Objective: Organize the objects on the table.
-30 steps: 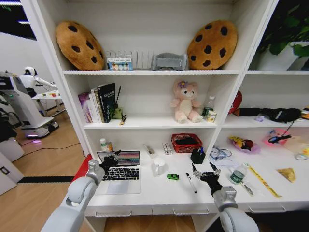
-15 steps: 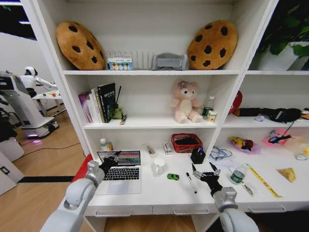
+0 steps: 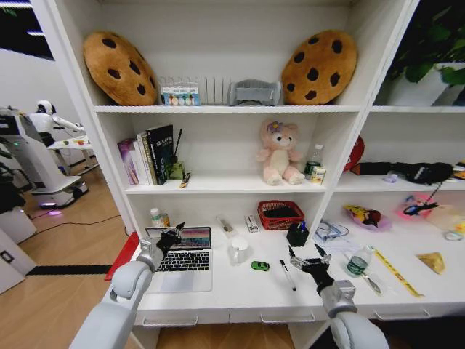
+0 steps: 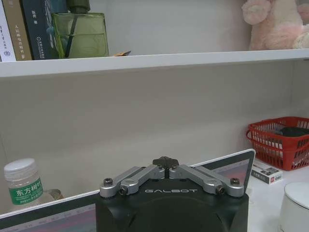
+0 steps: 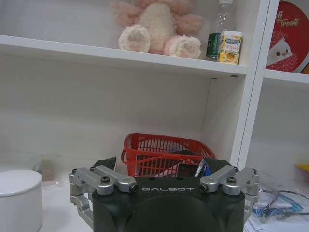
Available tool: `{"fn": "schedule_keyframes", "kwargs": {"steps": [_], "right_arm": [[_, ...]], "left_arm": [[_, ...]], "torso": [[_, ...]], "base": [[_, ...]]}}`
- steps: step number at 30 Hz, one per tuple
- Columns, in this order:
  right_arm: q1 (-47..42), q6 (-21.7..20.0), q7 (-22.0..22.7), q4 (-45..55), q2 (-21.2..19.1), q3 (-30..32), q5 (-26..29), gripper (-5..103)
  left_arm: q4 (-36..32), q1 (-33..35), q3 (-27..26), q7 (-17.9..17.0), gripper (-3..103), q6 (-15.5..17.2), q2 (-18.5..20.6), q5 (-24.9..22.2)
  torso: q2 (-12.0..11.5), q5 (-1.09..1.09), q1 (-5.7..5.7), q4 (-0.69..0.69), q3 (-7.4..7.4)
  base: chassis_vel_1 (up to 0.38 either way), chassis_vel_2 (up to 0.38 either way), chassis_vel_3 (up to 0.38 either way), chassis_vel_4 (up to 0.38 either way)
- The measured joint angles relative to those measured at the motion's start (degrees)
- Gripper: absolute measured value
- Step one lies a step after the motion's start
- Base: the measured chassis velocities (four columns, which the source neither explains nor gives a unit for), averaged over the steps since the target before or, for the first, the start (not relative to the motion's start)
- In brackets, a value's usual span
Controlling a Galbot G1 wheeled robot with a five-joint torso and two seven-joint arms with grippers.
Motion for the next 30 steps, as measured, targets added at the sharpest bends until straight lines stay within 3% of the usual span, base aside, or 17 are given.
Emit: {"fn": "schedule_keyframes", "kwargs": {"steps": [9,17,19,22,25,27,30], "right_arm": [[-0.04,-0.19,0.12,-0.25,0.50,-0.12,-0.25,100],[-0.08,0.23,-0.19,-1.02,1.23,-1.70,-1.41,100],[-0.22,0.33,-0.35,-1.15,1.33,-2.81,-1.81,100],[-0.23,0.37,-0.41,-1.21,1.34,-3.07,-1.88,100],[-0.23,0.45,-0.45,-1.29,1.35,-3.61,-1.92,100],[-0.22,0.44,-0.46,-1.10,1.17,-3.63,-1.81,100],[-0.24,0.45,-0.46,-1.02,0.82,-3.24,-1.47,100]], "left_arm": [[-2.20,3.28,-2.59,1.87,0,0.13,1.59,0.48],[-5.92,11.83,-6.80,5.07,0,-1.23,1.15,3.66],[-8.59,16.65,-9.42,6.49,0,-2.67,0.34,5.20],[-9.40,17.54,-9.99,6.51,0,-3.08,0.04,5.24],[-10.50,17.69,-10.83,3.45,0,-4.40,-0.98,3.57],[-10.64,15.38,-10.79,-1.22,0,-4.92,-1.65,-0.34],[-10.28,13.40,-10.43,-3.25,0,-4.77,-2.01,-2.85]], "torso": [[0.00,-0.01,-0.01,0.00,0.00],[0.00,-0.02,0.00,0.01,0.00],[0.00,-0.01,-0.01,0.02,0.00],[0.00,-0.01,-0.01,0.02,0.00],[0.00,0.00,-0.01,0.01,0.00],[0.00,0.00,-0.01,0.00,0.00],[0.00,0.00,0.00,-0.01,0.00]], "base": [[0.000,0.000,0.000,0.000],[0.000,0.000,0.000,0.000],[0.000,0.000,0.000,0.000],[0.000,0.000,0.000,0.000],[0.000,0.000,0.000,0.000],[0.000,0.000,0.000,0.000],[0.000,0.000,0.000,0.000]]}}
